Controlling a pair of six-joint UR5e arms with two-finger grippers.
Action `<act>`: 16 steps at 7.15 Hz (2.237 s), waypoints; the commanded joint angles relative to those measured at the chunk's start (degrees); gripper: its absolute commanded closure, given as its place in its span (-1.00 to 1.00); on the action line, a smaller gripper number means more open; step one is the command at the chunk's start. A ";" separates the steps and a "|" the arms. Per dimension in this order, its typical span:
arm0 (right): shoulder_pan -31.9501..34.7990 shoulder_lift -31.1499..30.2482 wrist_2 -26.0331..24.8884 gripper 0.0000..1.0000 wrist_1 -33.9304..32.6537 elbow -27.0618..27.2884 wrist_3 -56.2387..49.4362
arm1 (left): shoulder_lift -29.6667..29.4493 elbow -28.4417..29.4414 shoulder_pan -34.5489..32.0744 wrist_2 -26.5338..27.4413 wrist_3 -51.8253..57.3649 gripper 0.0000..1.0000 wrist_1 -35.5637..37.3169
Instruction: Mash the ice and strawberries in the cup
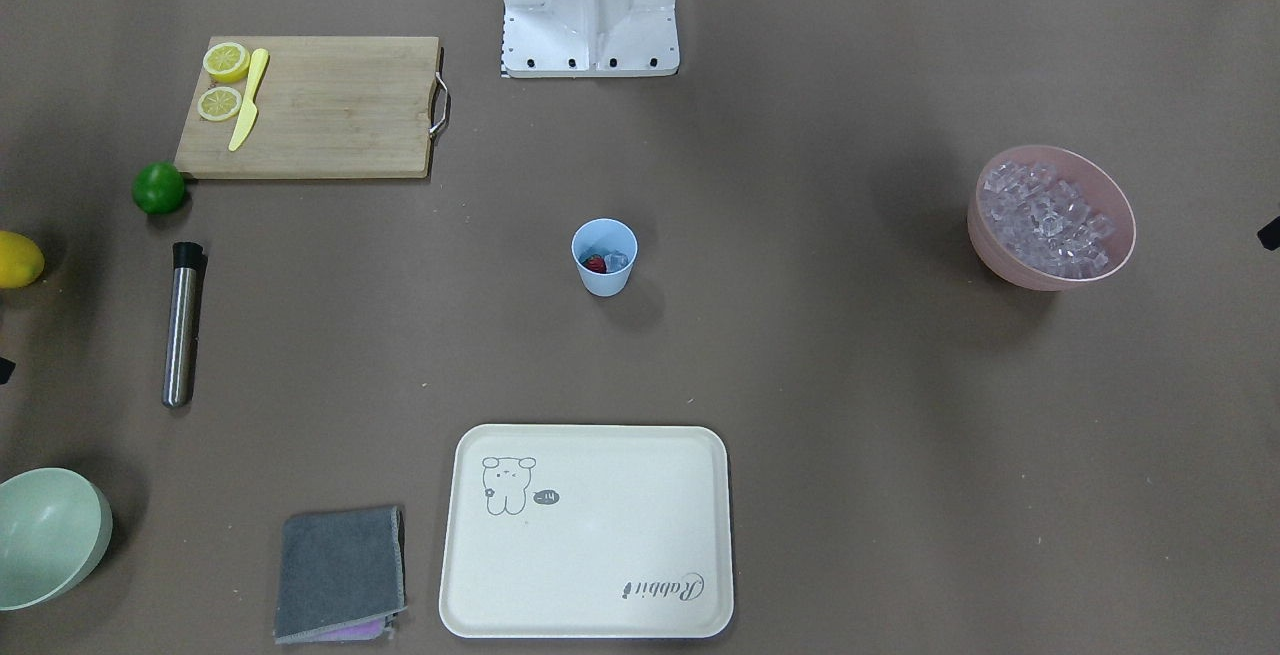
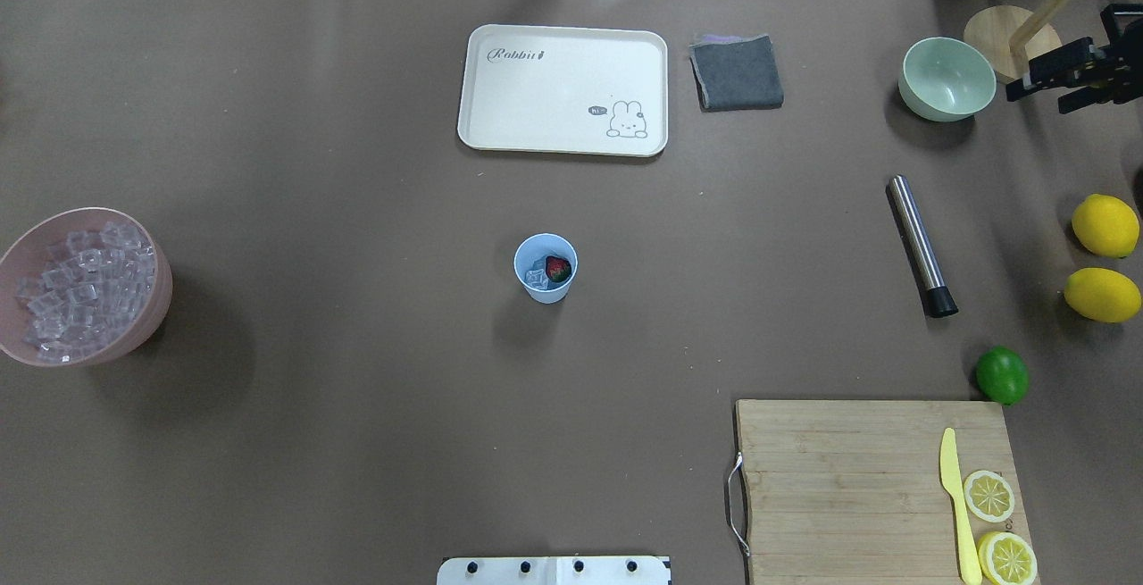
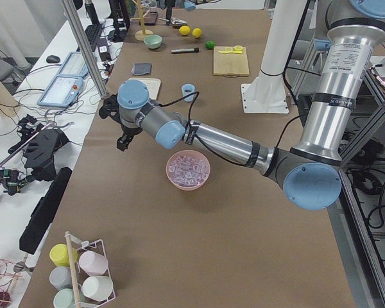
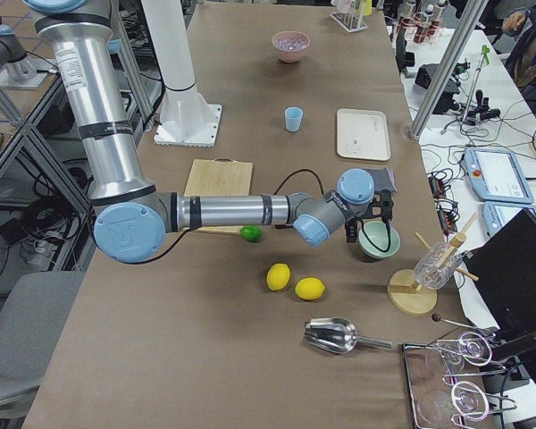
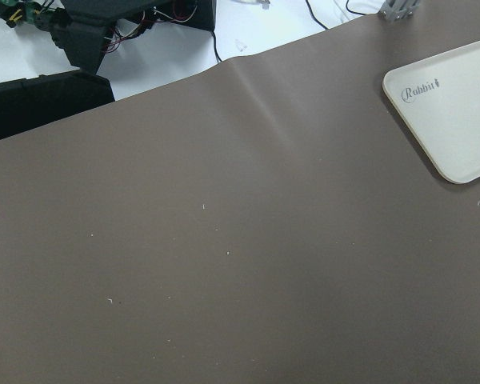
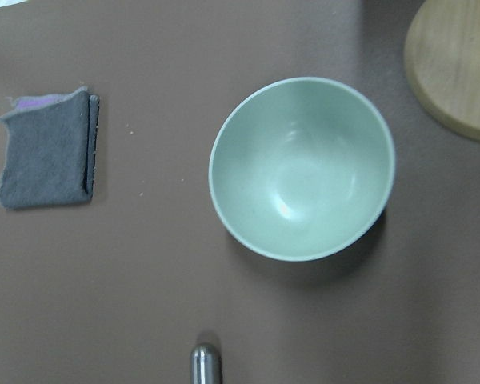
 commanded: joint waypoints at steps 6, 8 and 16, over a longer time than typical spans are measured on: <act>11.81 -9.60 -7.75 -0.99 -36.98 23.75 -28.31 | 1.46 0.12 -5.85 0.91 0.12 -0.95 8.81; 13.21 -9.96 -10.88 -0.99 -46.03 29.53 -33.42 | 0.85 0.21 -5.33 8.61 0.12 -0.95 11.79; 7.43 -9.43 -12.99 -0.99 -43.43 23.49 -37.40 | -3.10 15.66 -0.66 13.22 -0.93 -0.95 6.70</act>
